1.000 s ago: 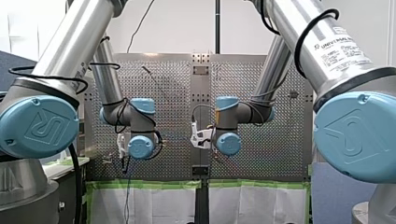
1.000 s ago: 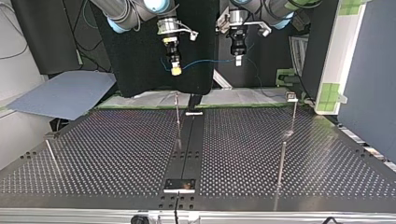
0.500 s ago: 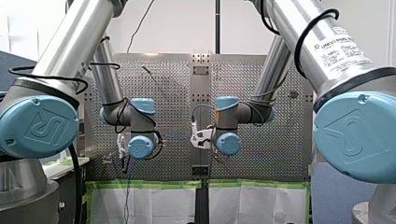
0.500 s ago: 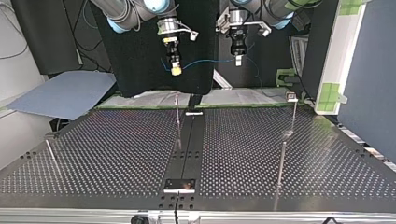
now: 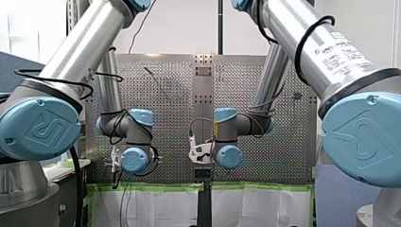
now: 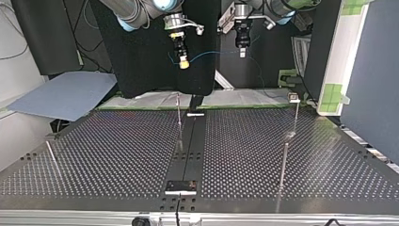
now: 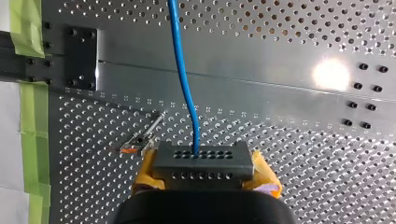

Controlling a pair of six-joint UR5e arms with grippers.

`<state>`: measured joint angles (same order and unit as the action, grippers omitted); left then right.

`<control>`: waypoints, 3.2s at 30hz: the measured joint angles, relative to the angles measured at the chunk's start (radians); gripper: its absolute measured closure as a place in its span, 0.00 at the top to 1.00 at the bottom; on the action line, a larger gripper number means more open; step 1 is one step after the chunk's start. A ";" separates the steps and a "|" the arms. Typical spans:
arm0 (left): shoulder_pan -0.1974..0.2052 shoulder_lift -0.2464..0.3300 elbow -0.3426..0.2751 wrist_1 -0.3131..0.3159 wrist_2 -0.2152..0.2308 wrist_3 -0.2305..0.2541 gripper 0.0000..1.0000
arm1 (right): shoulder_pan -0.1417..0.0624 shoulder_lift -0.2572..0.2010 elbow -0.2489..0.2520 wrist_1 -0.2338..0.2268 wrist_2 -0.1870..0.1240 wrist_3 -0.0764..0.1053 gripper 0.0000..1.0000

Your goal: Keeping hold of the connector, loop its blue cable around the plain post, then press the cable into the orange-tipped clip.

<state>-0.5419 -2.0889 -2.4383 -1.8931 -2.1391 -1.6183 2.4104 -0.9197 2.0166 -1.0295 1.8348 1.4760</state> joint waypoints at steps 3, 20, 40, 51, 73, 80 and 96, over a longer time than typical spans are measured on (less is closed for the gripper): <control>0.000 -0.002 0.000 0.000 0.000 0.000 0.00 | 0.000 0.001 0.000 0.000 0.000 0.000 0.00; 0.000 -0.002 0.000 0.000 0.000 0.000 0.00 | 0.000 0.001 0.000 0.000 0.000 0.000 0.00; 0.038 0.036 0.018 -0.047 -0.007 0.018 0.00 | -0.008 0.003 -0.031 0.031 -0.009 0.031 0.00; 0.070 0.145 0.032 -0.157 -0.043 0.002 0.00 | 0.004 -0.094 -0.065 0.138 -0.084 0.137 0.00; 0.110 0.360 0.177 -0.372 -0.097 -0.071 0.00 | -0.059 -0.304 -0.203 0.347 -0.133 0.201 0.00; 0.125 0.432 0.211 -0.444 -0.103 -0.093 0.00 | -0.077 -0.375 -0.274 0.419 -0.138 0.207 0.00; 0.158 0.569 0.326 -0.581 -0.122 -0.168 0.00 | -0.112 -0.481 -0.350 0.576 -0.200 0.213 0.00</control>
<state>-0.3838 -1.5197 -2.1119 -2.4741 -2.2610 -1.7866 2.2982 -1.4008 1.6664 -0.4538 1.6345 1.6894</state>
